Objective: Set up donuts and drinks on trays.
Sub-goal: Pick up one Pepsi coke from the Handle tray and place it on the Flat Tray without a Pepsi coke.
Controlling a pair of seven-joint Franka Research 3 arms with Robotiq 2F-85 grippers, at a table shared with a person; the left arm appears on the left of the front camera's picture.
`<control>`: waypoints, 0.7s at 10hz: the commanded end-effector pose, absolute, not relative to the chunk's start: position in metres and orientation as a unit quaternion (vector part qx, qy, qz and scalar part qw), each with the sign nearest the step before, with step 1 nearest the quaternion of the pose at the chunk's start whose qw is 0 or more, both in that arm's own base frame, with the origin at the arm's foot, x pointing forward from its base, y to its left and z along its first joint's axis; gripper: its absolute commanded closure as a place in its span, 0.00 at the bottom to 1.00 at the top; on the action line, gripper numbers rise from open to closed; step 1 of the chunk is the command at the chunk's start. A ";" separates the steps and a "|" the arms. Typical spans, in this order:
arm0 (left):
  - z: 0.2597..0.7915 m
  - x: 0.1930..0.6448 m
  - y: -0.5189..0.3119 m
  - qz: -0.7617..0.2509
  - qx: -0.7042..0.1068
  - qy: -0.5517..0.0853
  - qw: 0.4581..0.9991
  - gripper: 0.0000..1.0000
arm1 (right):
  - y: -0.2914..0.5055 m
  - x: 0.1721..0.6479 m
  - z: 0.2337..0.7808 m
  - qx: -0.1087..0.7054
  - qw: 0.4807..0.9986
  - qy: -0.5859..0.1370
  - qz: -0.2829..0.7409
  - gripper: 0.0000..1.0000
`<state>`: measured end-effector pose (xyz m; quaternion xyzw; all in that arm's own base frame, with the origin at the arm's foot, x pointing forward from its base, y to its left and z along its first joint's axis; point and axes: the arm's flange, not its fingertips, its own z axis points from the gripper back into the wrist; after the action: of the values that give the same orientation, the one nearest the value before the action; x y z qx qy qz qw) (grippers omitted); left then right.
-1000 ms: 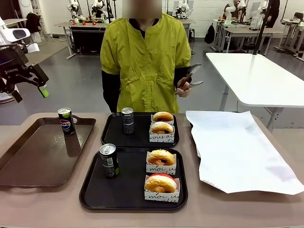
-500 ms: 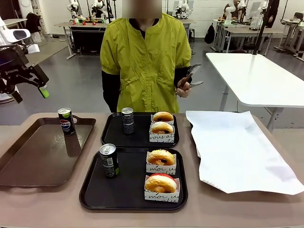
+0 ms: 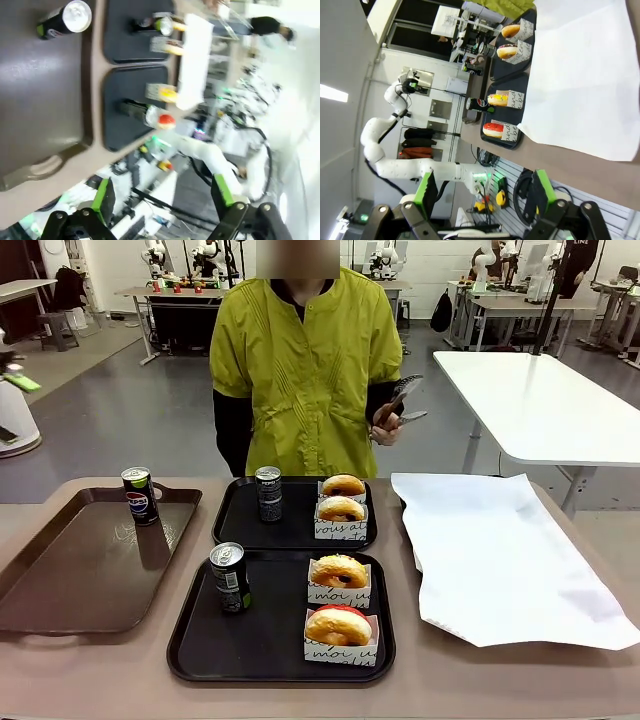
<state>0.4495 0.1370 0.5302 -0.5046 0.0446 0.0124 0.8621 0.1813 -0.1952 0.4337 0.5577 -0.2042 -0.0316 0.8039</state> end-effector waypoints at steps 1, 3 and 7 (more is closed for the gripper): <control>0.503 0.457 0.160 -0.014 -0.556 0.053 0.830 0.00 | -0.195 0.184 0.435 0.567 0.795 -0.215 -0.027 0.00; 0.471 0.448 0.178 -0.039 -0.576 0.054 0.815 0.00 | -0.195 0.184 0.435 0.567 0.795 -0.215 -0.027 0.00; 0.455 0.431 0.191 -0.036 -0.602 0.030 0.797 0.00 | -0.195 0.184 0.435 0.567 0.795 -0.215 -0.027 0.00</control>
<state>0.4383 0.1913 0.4486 -0.5927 0.0491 -0.0330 0.8033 0.1813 -0.1952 0.4337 0.5578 -0.2041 -0.0316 0.8039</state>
